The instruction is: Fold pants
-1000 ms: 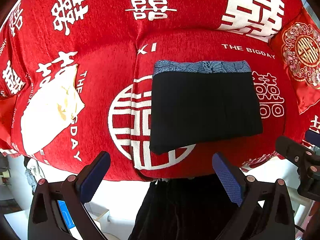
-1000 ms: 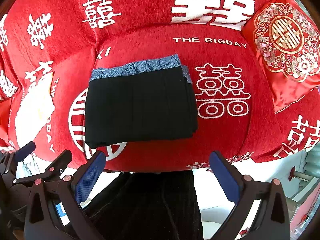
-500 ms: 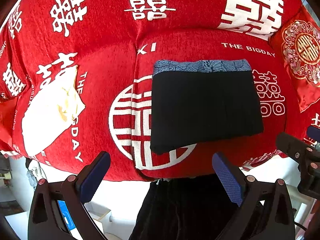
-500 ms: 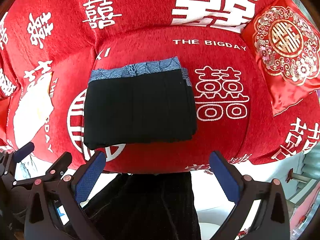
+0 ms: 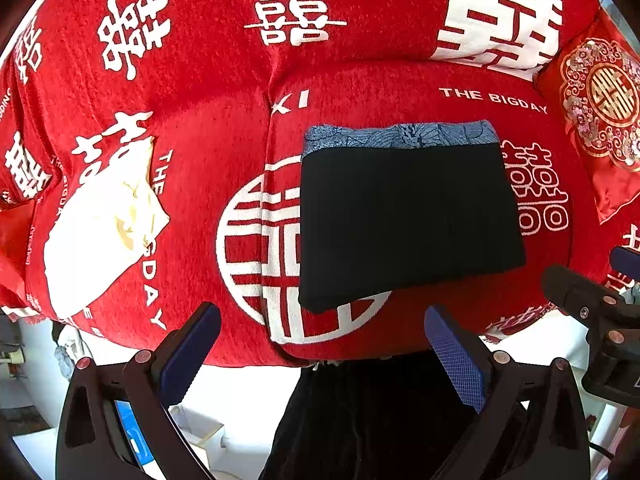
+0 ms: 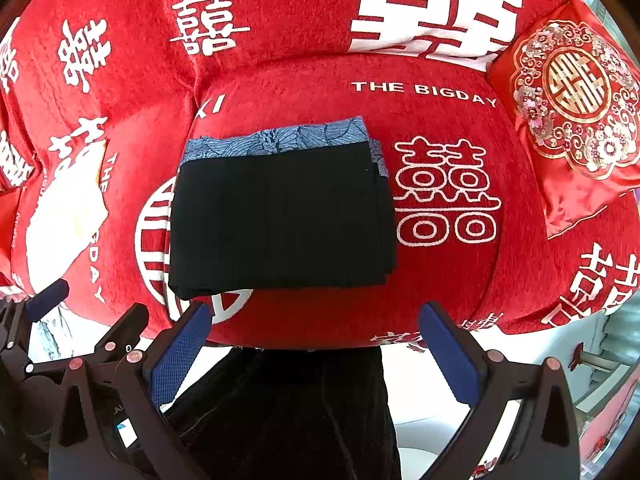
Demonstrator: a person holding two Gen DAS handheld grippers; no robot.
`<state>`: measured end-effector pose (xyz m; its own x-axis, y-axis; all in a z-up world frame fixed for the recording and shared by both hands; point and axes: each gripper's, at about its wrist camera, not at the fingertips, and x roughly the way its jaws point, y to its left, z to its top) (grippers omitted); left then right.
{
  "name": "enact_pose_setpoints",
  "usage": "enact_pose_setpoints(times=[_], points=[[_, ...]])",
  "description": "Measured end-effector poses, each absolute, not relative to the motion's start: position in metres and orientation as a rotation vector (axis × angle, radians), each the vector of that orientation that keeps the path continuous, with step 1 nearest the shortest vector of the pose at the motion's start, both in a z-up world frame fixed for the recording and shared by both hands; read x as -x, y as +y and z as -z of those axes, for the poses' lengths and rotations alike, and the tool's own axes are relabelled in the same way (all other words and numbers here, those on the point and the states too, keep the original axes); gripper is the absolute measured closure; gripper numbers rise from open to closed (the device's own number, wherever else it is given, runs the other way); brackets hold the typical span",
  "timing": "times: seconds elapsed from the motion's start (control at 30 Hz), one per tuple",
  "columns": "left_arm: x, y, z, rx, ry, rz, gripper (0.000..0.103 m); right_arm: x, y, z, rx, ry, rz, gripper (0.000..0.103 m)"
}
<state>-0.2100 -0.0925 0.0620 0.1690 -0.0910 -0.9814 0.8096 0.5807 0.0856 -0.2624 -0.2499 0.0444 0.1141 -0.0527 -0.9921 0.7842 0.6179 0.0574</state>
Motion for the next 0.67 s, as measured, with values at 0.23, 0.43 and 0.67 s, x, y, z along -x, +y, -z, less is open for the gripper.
enact_pose_setpoints(times=[0.23,0.43,0.67], points=[[0.2116,-0.0935,-0.0620,-0.716,1.243,0.742,0.001,0.2608,-0.2494,-0.0429,-0.691,1.329,0.691,0.000],[0.2113,-0.0942,-0.0607,-0.714,1.249,0.745,0.001,0.2581,-0.2498,-0.0422,-0.668,1.337,0.688,0.000],[0.2128,-0.0958,-0.0617,-0.721,1.238,0.756,0.001,0.2564,-0.2496,-0.0421,-0.662,1.341,0.688,0.000]])
